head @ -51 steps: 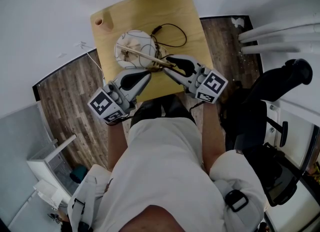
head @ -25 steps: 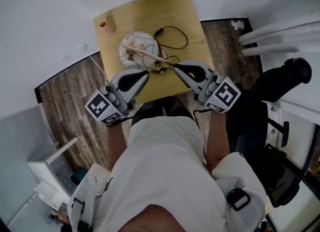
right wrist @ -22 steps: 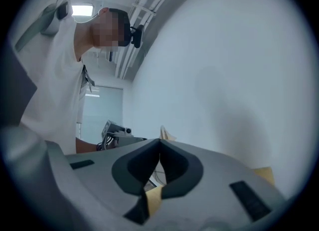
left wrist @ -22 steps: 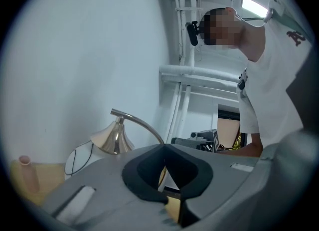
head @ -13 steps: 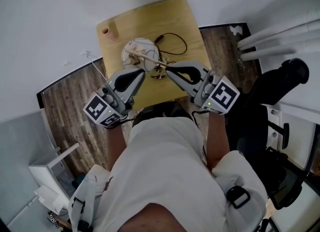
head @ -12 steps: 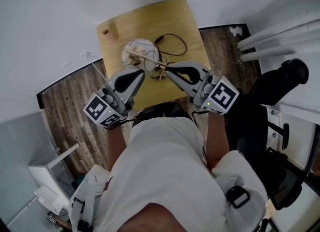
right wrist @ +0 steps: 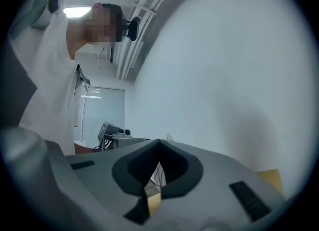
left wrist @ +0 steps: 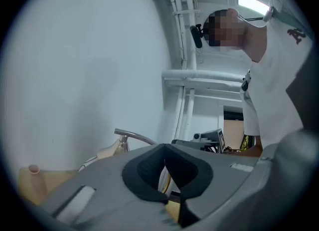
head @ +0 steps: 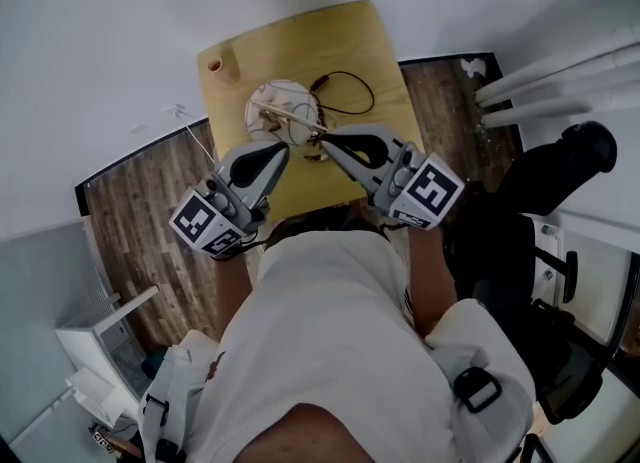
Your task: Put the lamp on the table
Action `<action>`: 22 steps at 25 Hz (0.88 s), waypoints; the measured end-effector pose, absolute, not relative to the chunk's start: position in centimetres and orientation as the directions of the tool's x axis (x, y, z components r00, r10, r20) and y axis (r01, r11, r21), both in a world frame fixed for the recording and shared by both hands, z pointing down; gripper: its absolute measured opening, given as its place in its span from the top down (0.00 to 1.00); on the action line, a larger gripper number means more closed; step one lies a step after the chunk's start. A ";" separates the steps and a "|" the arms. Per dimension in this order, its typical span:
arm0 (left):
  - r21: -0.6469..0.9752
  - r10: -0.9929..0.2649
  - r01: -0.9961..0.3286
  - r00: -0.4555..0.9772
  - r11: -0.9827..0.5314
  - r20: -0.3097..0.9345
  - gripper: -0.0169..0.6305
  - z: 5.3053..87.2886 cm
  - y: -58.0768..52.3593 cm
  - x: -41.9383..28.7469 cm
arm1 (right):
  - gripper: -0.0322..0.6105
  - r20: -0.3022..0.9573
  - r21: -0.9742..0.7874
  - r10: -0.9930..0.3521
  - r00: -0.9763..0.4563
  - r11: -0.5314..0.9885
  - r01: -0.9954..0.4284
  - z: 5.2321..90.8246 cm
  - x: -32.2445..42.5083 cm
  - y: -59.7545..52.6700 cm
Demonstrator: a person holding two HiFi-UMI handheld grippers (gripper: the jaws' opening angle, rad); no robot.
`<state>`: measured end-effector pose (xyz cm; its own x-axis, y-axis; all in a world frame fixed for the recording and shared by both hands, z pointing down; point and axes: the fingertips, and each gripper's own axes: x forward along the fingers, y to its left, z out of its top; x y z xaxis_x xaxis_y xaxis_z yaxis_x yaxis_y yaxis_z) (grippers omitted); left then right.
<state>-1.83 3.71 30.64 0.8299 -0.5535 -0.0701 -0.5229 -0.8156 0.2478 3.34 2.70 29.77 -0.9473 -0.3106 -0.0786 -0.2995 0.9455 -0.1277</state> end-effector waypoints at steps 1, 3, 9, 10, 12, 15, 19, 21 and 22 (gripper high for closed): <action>0.248 -0.555 -0.524 0.829 -0.815 -0.069 0.97 30.7 3.7 -1.9 | 0.95 -0.077 -0.130 -0.310 -0.948 0.946 -0.299 29.9 3.3 2.7; 0.249 -0.557 -0.527 0.827 -0.813 -0.070 0.97 30.7 3.6 -2.1 | 0.95 -0.076 -0.134 -0.310 -0.948 0.945 -0.298 30.0 3.1 2.7; 0.252 -0.559 -0.527 0.826 -0.811 -0.071 0.97 30.7 3.6 -2.4 | 0.95 -0.072 -0.135 -0.313 -0.947 0.944 -0.301 30.0 3.1 2.6; 0.252 -0.559 -0.527 0.826 -0.812 -0.071 0.97 30.8 3.6 -2.3 | 0.95 -0.073 -0.137 -0.314 -0.947 0.943 -0.302 30.0 3.1 2.6; 0.254 -0.557 -0.525 0.827 -0.812 -0.072 0.97 30.9 3.5 -2.3 | 0.95 -0.076 -0.143 -0.317 -0.945 0.942 -0.304 30.0 3.2 2.5; 0.255 -0.555 -0.523 0.829 -0.813 -0.071 0.97 30.9 3.4 -2.1 | 0.95 -0.074 -0.144 -0.318 -0.945 0.941 -0.305 30.0 3.3 2.5; 0.259 -0.554 -0.522 0.829 -0.813 -0.070 0.97 31.0 3.4 -2.1 | 0.95 -0.066 -0.147 -0.318 -0.946 0.940 -0.306 30.2 3.2 2.5; 0.260 -0.555 -0.522 0.829 -0.812 -0.069 0.97 31.1 3.3 -2.2 | 0.95 -0.064 -0.149 -0.317 -0.946 0.940 -0.306 30.3 3.1 2.5; 0.260 -0.555 -0.523 0.829 -0.812 -0.068 0.97 31.1 3.3 -2.2 | 0.95 -0.063 -0.149 -0.317 -0.946 0.941 -0.305 30.3 3.1 2.5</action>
<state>-2.17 3.28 31.12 0.8288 -0.5554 -0.0684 -0.5226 -0.8119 0.2604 3.12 2.45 30.33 -0.9464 -0.3167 -0.0629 -0.3049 0.9407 -0.1486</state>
